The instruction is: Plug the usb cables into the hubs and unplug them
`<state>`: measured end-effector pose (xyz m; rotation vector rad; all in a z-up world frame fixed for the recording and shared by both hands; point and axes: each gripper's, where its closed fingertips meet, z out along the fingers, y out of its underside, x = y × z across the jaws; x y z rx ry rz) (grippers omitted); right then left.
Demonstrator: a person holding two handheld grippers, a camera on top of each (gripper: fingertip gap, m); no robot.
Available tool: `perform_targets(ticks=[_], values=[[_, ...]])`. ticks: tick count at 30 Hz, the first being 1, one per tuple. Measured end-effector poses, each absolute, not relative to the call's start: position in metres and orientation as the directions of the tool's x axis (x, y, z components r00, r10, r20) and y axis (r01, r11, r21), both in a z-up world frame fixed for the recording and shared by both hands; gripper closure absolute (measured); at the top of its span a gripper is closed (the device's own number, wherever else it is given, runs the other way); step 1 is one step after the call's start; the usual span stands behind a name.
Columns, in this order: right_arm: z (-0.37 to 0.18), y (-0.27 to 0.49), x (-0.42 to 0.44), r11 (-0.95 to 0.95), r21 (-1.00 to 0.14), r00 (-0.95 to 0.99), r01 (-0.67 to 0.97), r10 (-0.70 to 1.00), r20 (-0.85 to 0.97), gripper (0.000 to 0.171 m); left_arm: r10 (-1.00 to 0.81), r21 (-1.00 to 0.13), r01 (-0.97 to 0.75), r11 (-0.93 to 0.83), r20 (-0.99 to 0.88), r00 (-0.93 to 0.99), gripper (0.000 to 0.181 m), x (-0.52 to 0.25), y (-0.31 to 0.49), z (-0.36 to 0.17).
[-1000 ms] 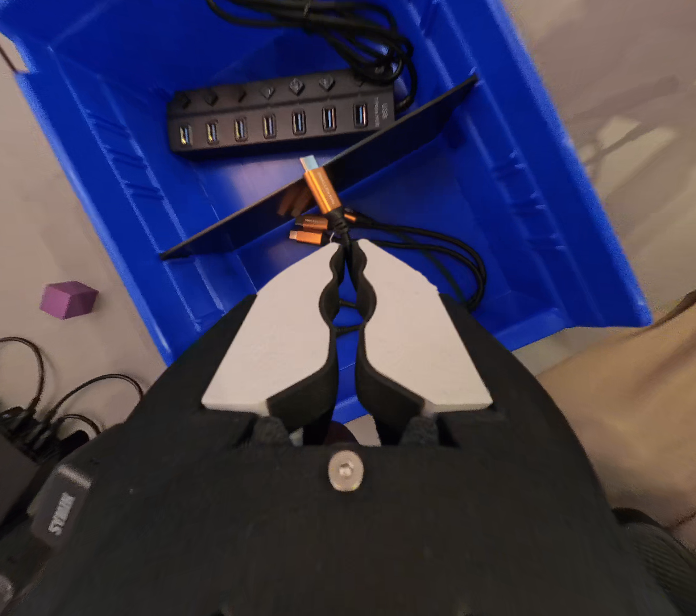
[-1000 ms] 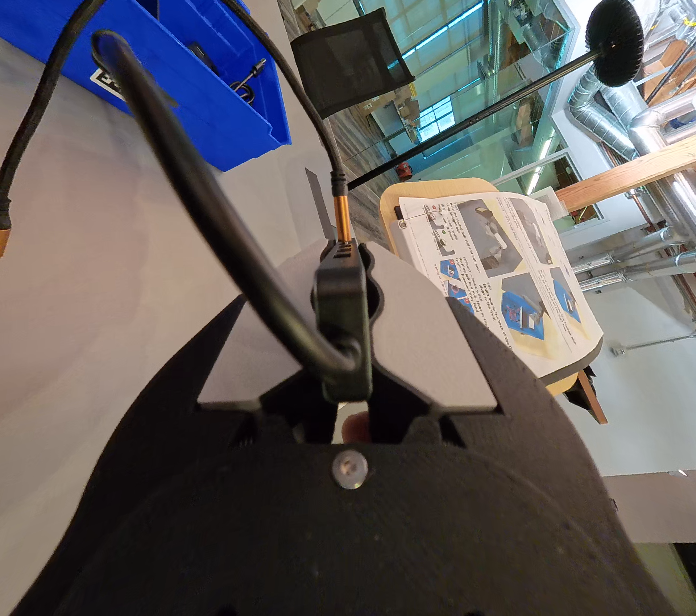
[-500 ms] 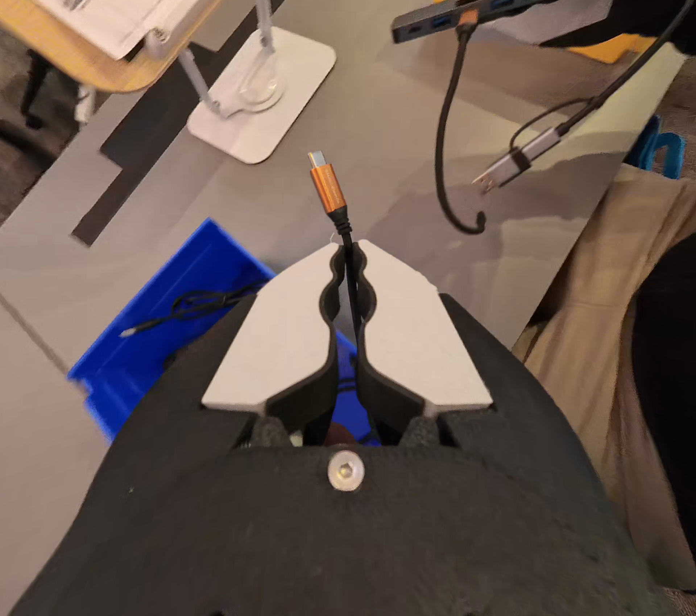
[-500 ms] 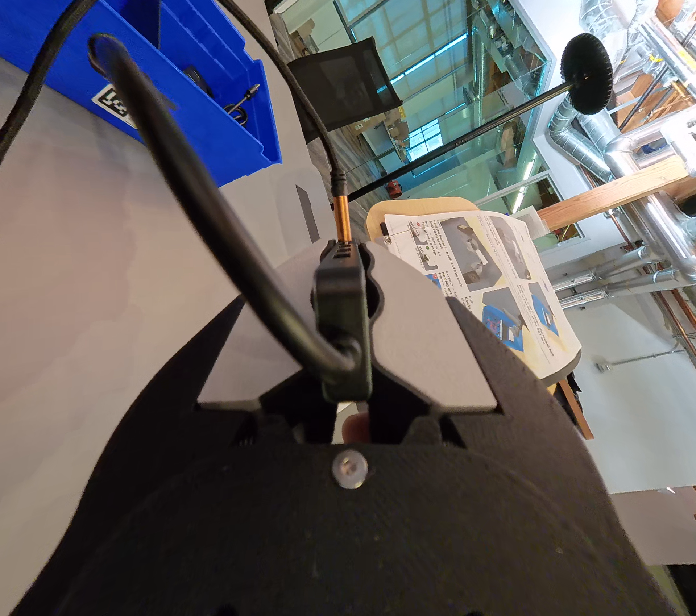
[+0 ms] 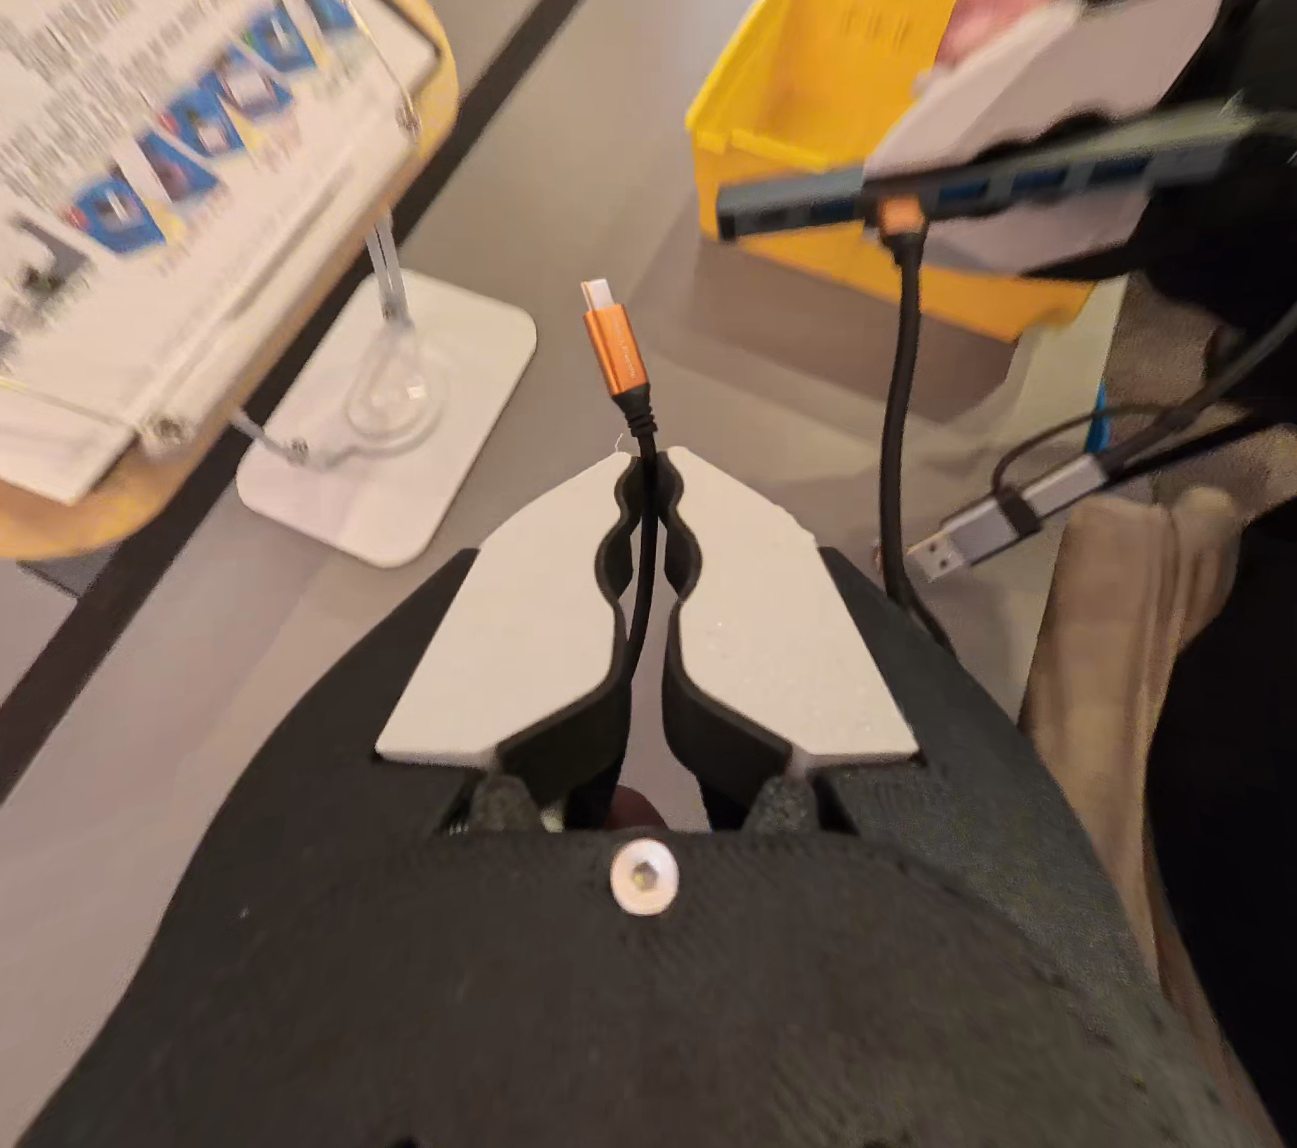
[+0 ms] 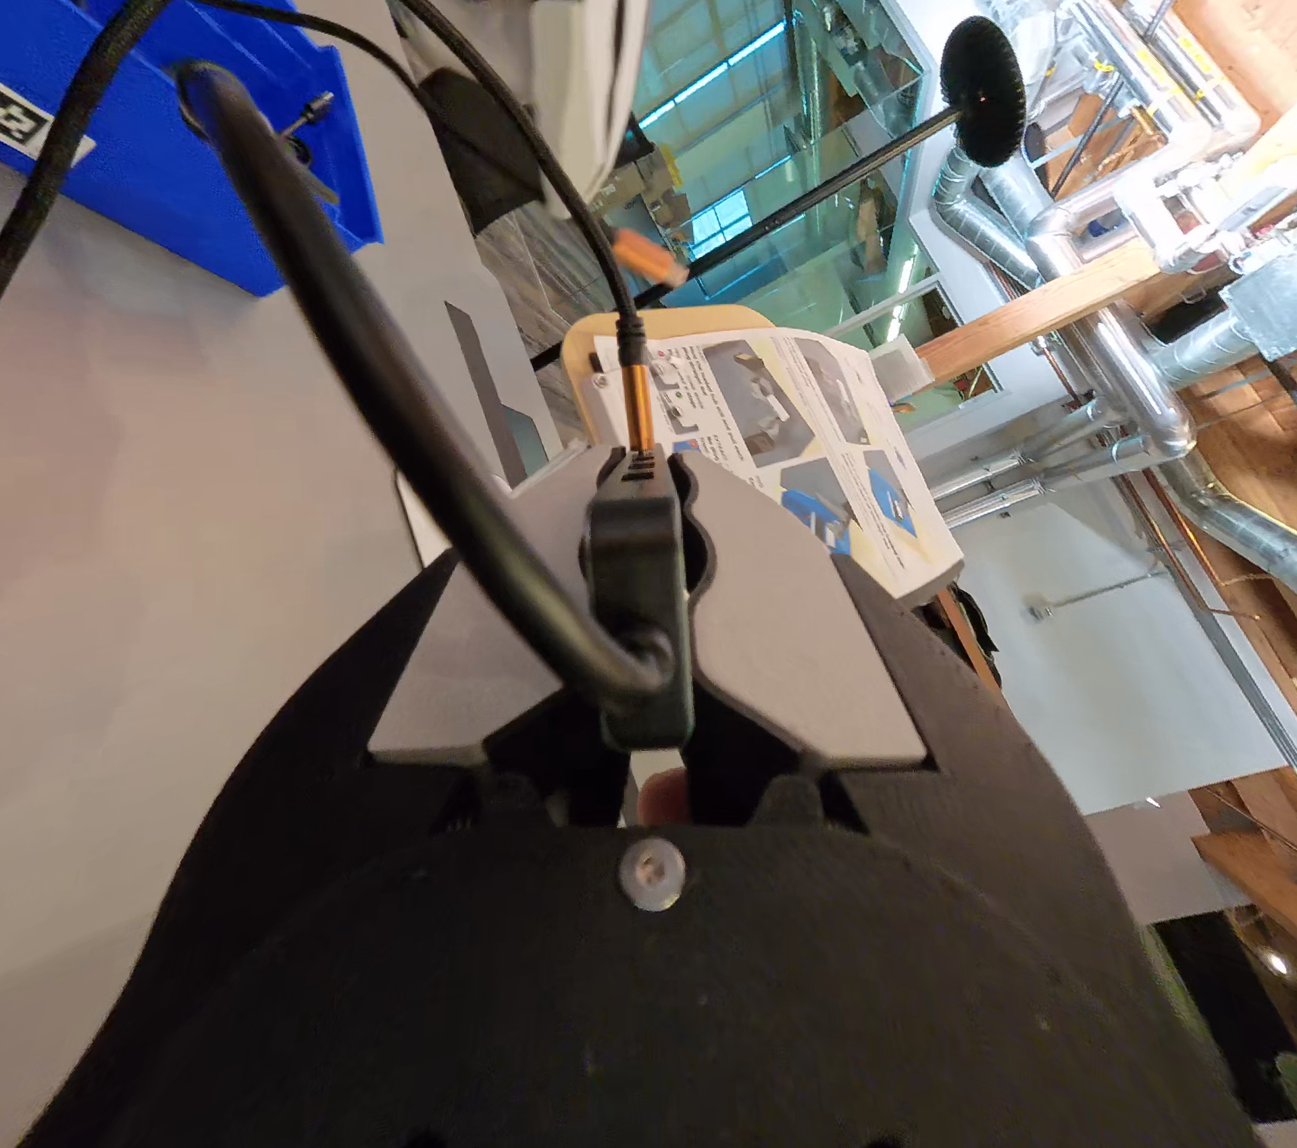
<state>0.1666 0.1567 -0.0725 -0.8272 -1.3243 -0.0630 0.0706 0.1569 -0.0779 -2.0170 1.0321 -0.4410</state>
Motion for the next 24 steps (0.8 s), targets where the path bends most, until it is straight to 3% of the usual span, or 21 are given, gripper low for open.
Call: perform_targets(ticks=[1,5,9,12,18,24], values=[[-0.07,0.159,0.171,0.718,-0.493,0.29,0.491,0.399,0.87,0.159,-0.799,-0.822,-0.473,-0.318,-0.036,0.6,0.178,0.077,0.161,-0.064],[-0.061,0.166,0.185,0.704,-0.511,0.322,0.493,0.397,0.859,0.159,-0.83,-0.918,-0.313,-0.244,0.031,0.558,0.178,0.097,0.163,-0.025],[-0.056,0.17,0.195,0.697,-0.518,0.334,0.495,0.398,0.854,0.159,-0.84,-0.928,-0.232,-0.291,0.131,0.527,0.178,0.103,0.16,-0.038],[-0.059,0.17,0.195,0.694,-0.519,0.319,0.499,0.409,0.855,0.159,-0.811,-0.887,-0.244,-0.392,0.208,0.547,0.178,0.098,0.162,-0.082],[-0.073,0.169,0.187,0.689,-0.509,0.27,0.516,0.433,0.86,0.159,-0.703,-0.665,-0.393,-0.635,0.287,0.651,0.178,0.08,0.162,-0.22],[-0.085,0.172,0.184,0.676,-0.514,0.249,0.528,0.455,0.855,0.159,-0.663,-0.494,-0.557,-0.668,0.055,0.746,0.173,0.048,0.166,-0.298]])
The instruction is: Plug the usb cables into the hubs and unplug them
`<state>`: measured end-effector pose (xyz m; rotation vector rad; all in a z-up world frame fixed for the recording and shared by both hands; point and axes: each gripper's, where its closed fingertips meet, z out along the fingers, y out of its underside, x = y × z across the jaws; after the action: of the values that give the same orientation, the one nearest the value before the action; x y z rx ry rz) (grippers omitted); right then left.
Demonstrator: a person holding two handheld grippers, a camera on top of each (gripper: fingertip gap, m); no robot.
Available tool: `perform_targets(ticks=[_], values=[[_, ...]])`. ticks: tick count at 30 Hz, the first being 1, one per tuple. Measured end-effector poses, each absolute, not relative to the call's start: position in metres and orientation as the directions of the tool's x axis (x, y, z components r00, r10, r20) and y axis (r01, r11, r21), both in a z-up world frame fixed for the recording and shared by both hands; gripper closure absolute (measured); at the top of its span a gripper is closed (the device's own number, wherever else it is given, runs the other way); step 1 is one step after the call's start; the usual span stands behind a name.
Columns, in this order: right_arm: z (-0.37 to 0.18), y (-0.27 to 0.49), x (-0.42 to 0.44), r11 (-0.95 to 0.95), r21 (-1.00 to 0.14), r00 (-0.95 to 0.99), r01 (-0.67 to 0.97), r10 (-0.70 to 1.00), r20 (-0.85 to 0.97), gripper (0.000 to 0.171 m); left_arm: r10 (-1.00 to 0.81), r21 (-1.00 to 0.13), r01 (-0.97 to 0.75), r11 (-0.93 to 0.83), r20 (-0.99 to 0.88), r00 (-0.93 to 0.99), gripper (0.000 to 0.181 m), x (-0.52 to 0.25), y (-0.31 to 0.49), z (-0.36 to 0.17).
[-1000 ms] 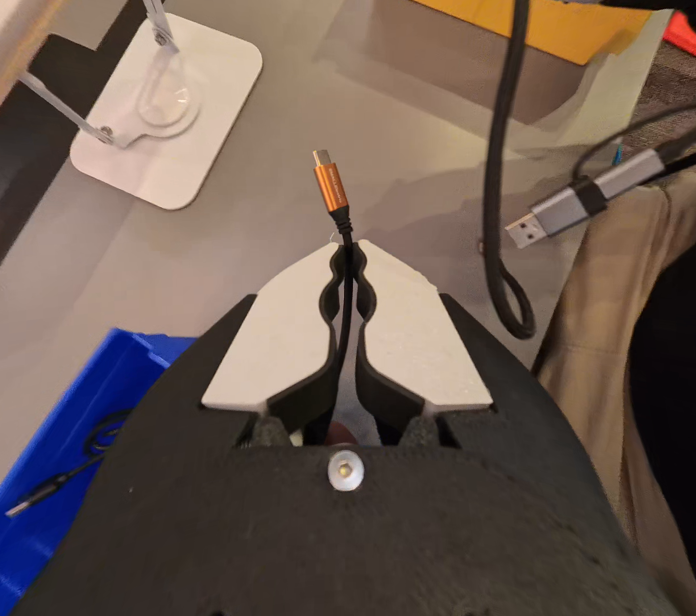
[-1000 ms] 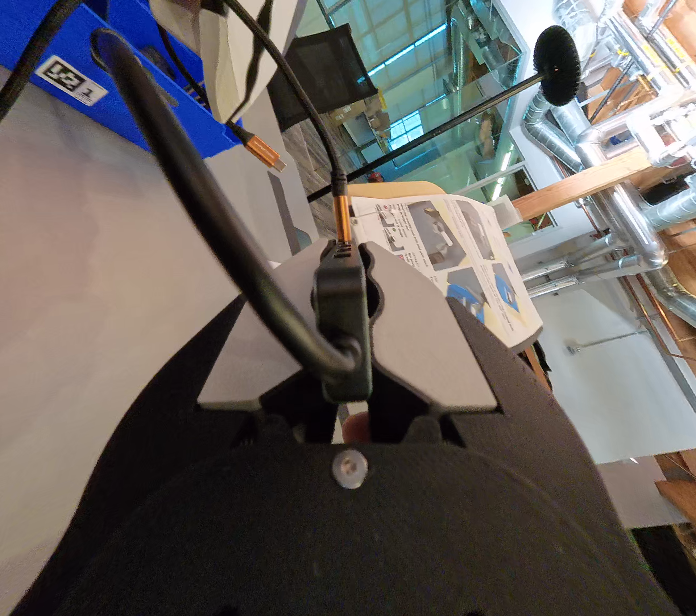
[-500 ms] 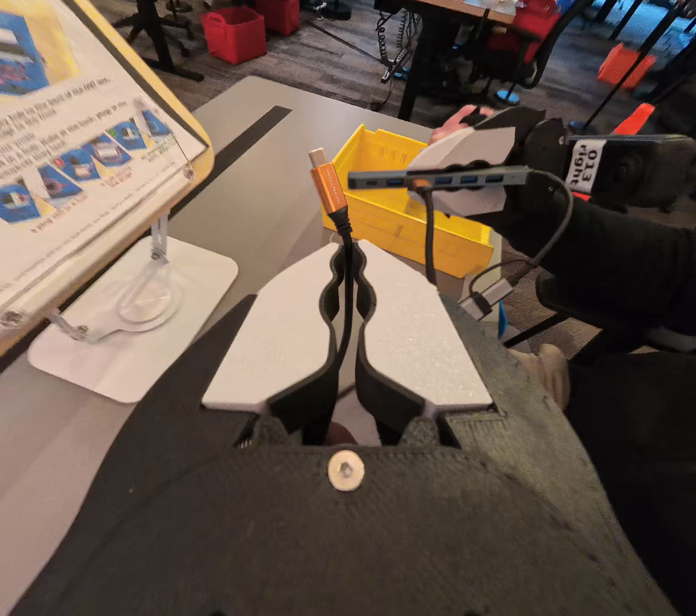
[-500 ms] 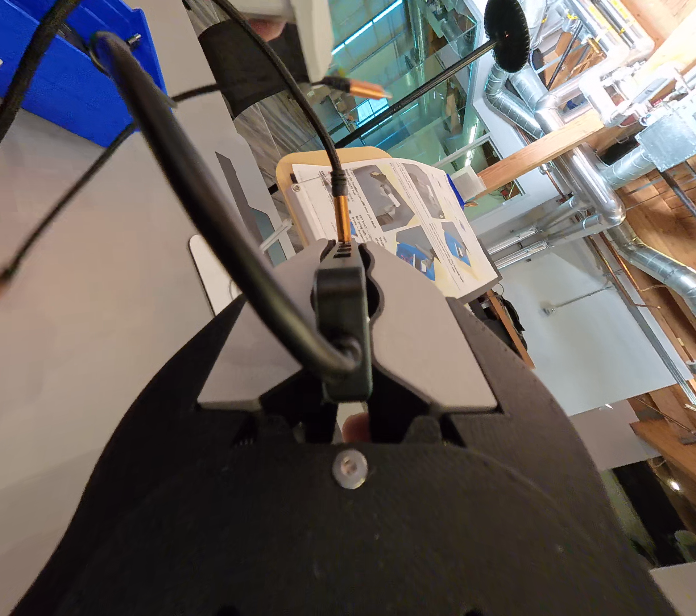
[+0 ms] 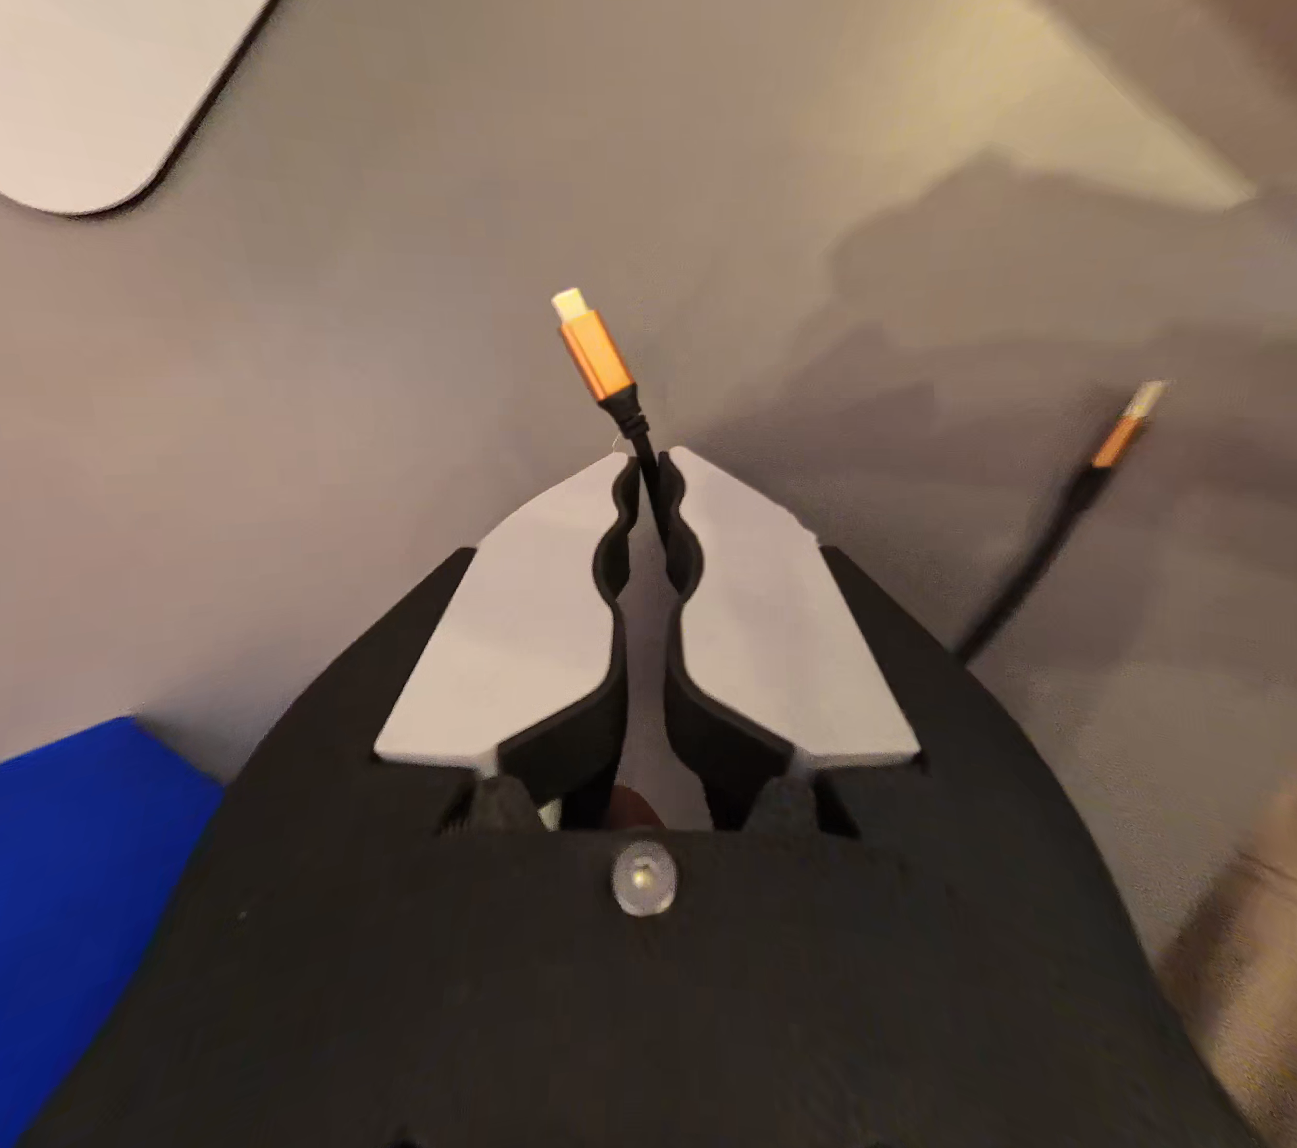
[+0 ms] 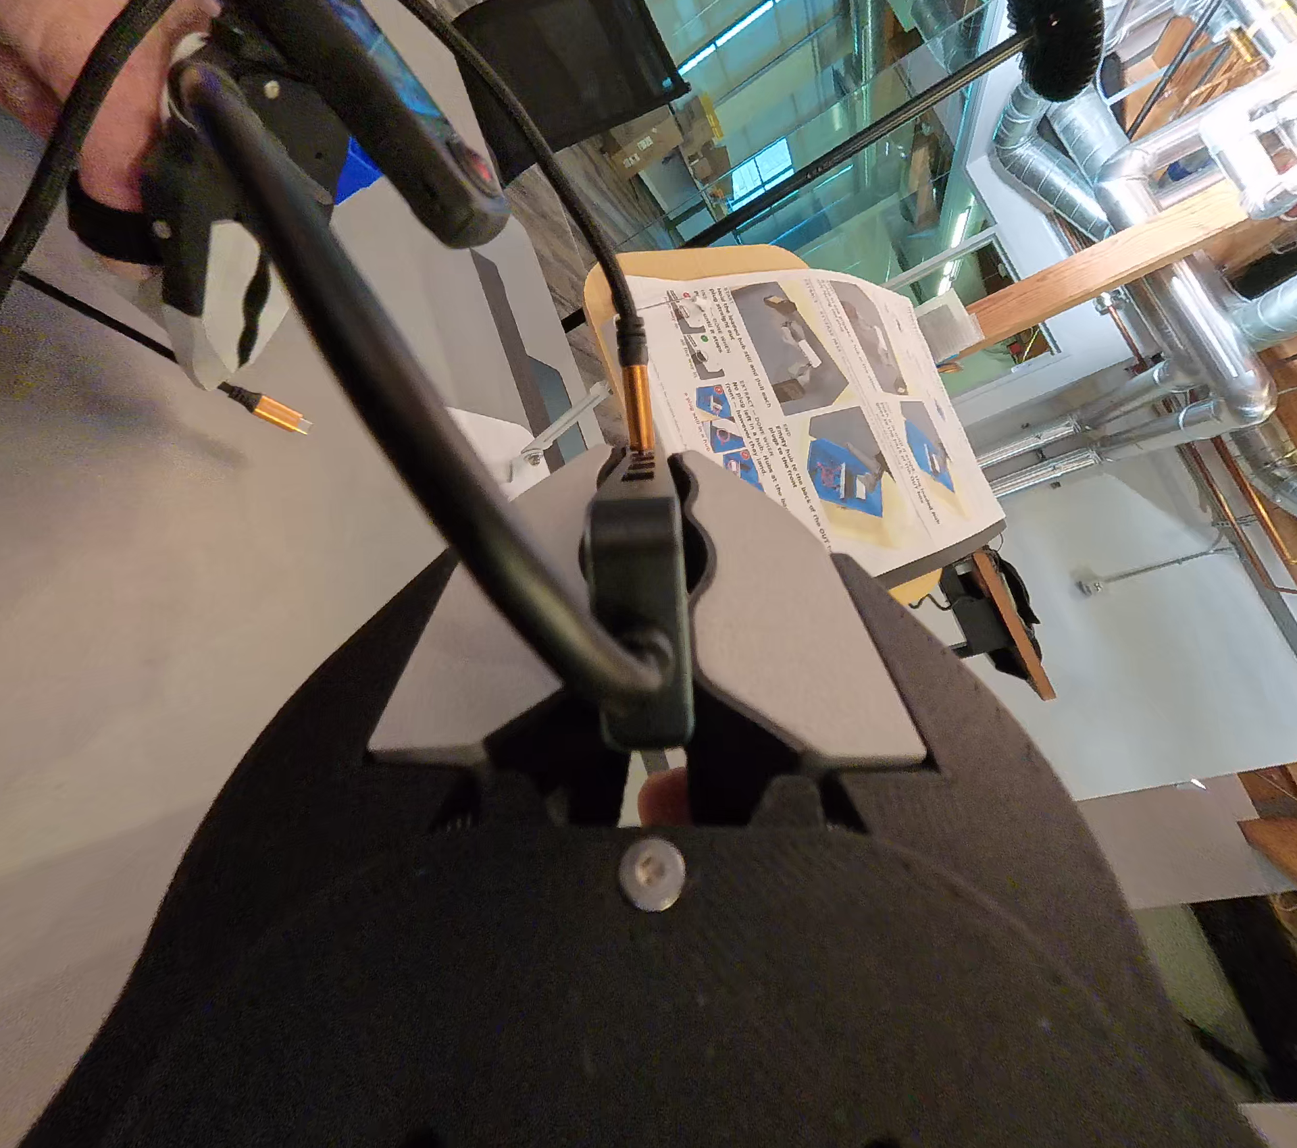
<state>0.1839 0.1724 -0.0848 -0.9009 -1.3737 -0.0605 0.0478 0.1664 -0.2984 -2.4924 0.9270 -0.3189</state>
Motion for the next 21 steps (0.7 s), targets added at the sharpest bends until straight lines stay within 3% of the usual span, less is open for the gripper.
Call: perform_targets(ticks=[8,14,16,21], values=[[-0.093,0.177,0.184,0.663,-0.521,0.246,0.538,0.467,0.849,0.16,-0.659,-0.465,-0.637,-0.615,-0.141,0.739,0.156,0.046,0.176,-0.32],[-0.095,0.177,0.183,0.661,-0.518,0.246,0.543,0.464,0.851,0.159,-0.618,-0.499,-0.607,-0.619,-0.169,0.768,0.173,0.055,0.184,-0.322],[-0.094,0.176,0.183,0.664,-0.519,0.246,0.539,0.466,0.85,0.16,-0.622,-0.494,-0.64,-0.589,-0.229,0.749,0.173,0.052,0.186,-0.321],[-0.095,0.175,0.183,0.668,-0.517,0.24,0.535,0.467,0.851,0.159,-0.605,-0.57,-0.568,-0.594,-0.149,0.782,0.174,0.058,0.185,-0.311]])
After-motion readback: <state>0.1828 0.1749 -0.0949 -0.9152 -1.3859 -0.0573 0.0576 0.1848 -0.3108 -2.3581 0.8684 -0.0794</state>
